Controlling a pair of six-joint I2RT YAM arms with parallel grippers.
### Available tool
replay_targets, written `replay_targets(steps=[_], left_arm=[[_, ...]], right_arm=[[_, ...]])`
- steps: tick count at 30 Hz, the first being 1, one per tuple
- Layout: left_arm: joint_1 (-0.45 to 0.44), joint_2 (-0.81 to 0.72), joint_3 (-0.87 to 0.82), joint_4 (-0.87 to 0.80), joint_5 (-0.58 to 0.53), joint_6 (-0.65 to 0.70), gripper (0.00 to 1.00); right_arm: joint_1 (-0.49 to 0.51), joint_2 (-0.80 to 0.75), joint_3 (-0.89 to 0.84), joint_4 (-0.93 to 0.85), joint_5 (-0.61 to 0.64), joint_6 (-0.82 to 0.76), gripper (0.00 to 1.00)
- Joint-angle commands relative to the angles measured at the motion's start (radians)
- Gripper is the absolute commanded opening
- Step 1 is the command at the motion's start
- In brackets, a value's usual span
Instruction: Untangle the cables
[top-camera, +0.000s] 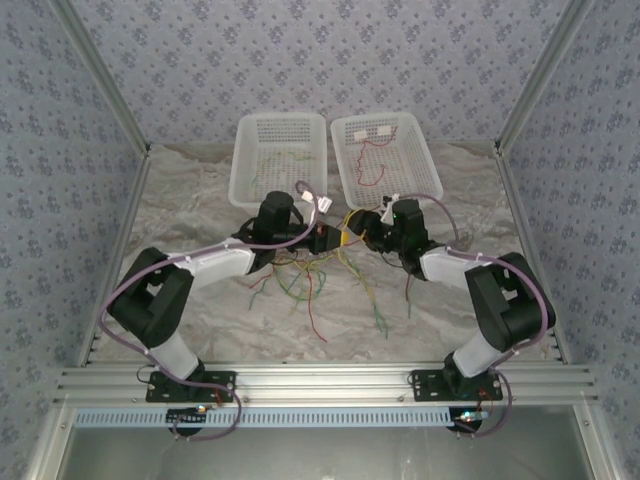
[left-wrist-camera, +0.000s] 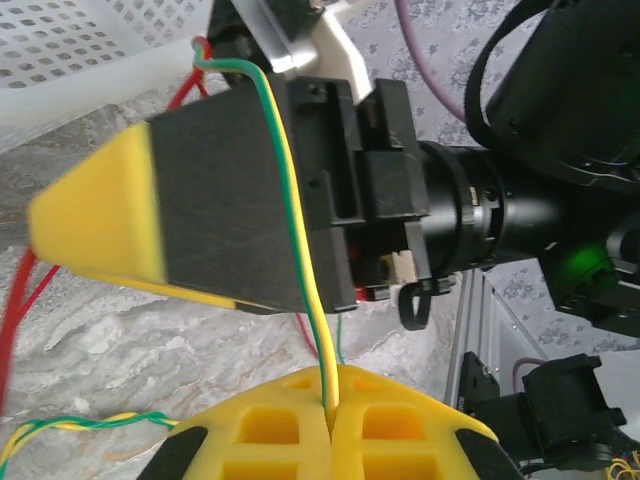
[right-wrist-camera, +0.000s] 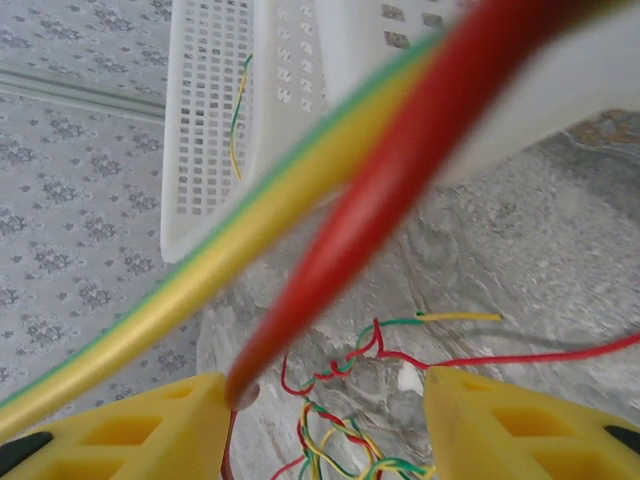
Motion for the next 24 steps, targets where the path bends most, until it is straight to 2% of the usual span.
replay_targets(steps=[1,2,5,7,14,15,19,23,24], left_arm=[[-0.005,-0.048,-0.026,0.095,0.022,-0.031,0.00],[-0.004,-0.048,-0.034,0.115,0.027,-0.043,0.00],[-0.005,-0.045,-0.045,0.145,0.036,-0.062,0.00],[-0.004,-0.045,-0.050,0.164,0.045,-0.068,0.00],[-0.004,-0.045,-0.052,0.207,0.063,-0.092,0.00],[-0.004,-0.048,-0.052,0.208,0.058,-0.092,0.00],[0.010,-0.071,-0.069,0.203,0.020,-0.092,0.00],[0.067,-0.139,-0.110,0.196,-0.044,-0.094,0.00],[0.088,-0.163,-0.119,0.187,-0.064,-0.096,0.00]], right_arm=[[0.011,0.009,0.044,0.072,0.043,0.030,0.56],[0.012,0.007,0.040,0.082,0.052,0.041,0.57],[0.020,0.010,0.044,0.114,0.073,0.059,0.67],[0.029,0.013,0.045,0.142,0.085,0.065,0.70],[0.063,0.029,0.095,0.123,0.102,-0.014,0.67],[0.068,0.032,0.100,0.115,0.106,-0.023,0.63],[0.070,0.023,0.118,0.015,0.115,-0.063,0.31],[0.075,-0.031,0.127,-0.104,0.107,-0.151,0.01],[0.077,-0.056,0.131,-0.143,0.106,-0.181,0.00]])
